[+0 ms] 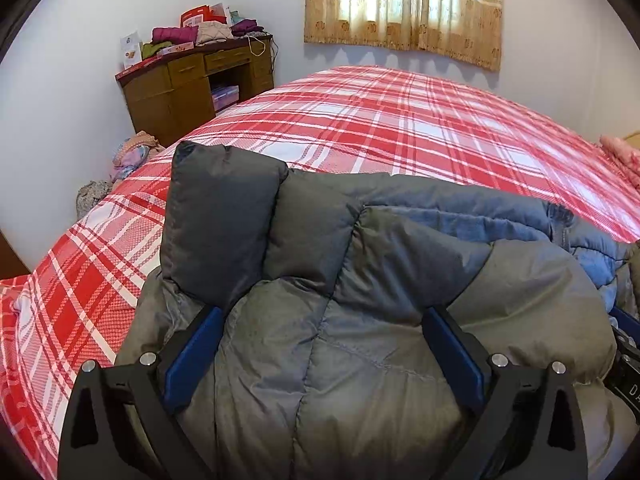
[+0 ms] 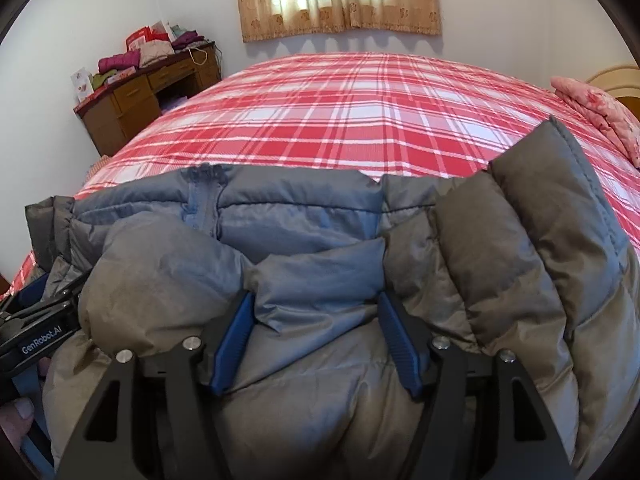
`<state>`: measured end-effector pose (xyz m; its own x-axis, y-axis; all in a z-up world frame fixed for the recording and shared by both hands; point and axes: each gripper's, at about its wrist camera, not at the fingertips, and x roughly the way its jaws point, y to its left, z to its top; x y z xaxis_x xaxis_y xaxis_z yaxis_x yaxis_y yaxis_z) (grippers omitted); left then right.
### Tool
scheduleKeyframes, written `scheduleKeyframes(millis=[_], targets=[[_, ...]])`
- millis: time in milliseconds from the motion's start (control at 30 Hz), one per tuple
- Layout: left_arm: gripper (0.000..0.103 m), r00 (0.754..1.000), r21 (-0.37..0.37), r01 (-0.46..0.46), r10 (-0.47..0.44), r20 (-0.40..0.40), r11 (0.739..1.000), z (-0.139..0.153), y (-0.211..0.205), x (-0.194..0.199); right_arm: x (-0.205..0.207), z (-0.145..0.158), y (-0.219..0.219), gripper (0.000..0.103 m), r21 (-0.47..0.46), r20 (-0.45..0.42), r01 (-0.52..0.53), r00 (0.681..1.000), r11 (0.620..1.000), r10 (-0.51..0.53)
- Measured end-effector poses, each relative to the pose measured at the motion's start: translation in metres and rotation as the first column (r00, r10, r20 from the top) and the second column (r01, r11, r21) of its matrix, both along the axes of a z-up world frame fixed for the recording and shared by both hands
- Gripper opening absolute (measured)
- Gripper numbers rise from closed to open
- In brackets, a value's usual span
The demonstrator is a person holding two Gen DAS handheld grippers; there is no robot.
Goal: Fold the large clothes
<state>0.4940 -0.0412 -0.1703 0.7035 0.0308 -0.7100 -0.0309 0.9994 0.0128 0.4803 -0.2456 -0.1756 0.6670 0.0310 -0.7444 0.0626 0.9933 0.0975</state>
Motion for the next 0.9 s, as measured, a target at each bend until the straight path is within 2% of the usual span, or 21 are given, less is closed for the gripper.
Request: scheduleKeyframes(millis=[300, 900], targets=[[0.102, 1.0, 0.049, -0.006, 0.007, -0.017, 0.999, -0.003, -0.006, 0.002, 0.006, -0.004, 0.006, 0.069, -0.053, -0.03, 0.002, 1.0, 0.999, -0.003], [0.102, 1.0, 0.059, -0.008, 0.009, -0.02, 0.998, -0.005, -0.008, 0.003, 0.007, -0.006, 0.01, 0.07, -0.097, -0.047, 0.002, 0.999, 0.995, -0.007]])
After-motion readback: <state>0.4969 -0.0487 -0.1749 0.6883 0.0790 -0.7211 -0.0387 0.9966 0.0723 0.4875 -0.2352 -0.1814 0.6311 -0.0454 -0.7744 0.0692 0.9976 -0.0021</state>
